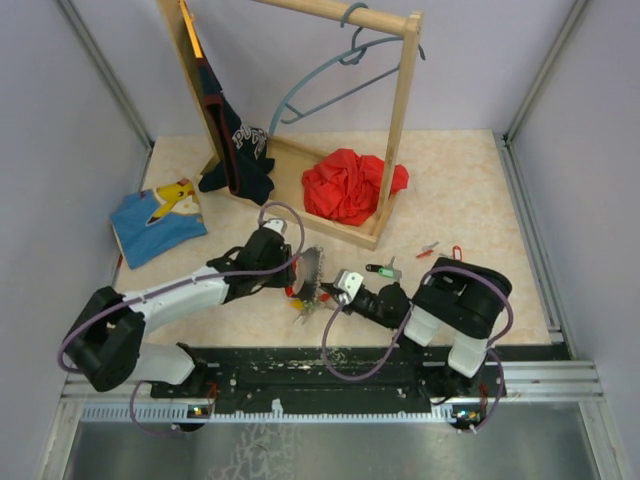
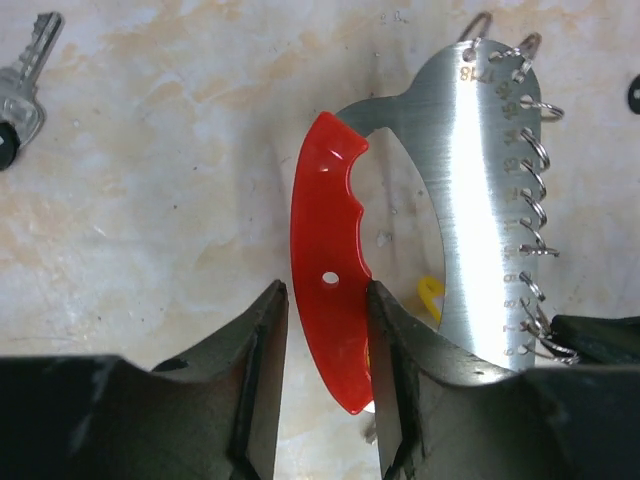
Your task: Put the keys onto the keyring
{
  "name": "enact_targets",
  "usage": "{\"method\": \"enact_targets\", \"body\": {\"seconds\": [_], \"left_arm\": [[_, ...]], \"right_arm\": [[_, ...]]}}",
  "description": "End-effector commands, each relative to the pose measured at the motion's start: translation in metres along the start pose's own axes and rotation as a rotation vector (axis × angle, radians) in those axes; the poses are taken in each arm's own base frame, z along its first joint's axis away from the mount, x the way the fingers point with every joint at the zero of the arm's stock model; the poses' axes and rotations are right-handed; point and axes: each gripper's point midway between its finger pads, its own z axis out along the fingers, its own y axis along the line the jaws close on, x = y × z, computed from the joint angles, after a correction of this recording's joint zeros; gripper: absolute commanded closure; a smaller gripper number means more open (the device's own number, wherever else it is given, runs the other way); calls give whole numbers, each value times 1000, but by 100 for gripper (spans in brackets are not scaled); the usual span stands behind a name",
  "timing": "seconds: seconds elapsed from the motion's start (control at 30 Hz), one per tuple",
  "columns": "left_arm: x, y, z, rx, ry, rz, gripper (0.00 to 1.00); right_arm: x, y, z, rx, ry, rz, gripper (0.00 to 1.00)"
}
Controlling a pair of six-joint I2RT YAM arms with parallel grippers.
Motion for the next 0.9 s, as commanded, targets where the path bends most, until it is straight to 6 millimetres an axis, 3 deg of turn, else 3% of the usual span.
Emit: {"method": "enact_targets", "body": {"seconds": [0.0, 0.07, 0.33, 0.6, 0.87], "left_arm": [[-13, 6, -10, 55, -111, -59, 54], [-15, 4, -16, 101, -150, -65, 47], [-36, -9, -50, 312, -396, -8, 30], [-53, -25, -97, 515, -743, 141, 23], [-25, -54, -94, 693, -740, 431, 27]], "right_arm": [[-44, -4, 4, -6, -118, -38, 100], [-54, -3, 8, -36, -105, -50, 100], [-54, -5, 15, -125, 57, -79, 100], [-58, -11, 9, -198, 136, -164, 100], [-33, -6, 5, -260, 201, -205, 100]]}}
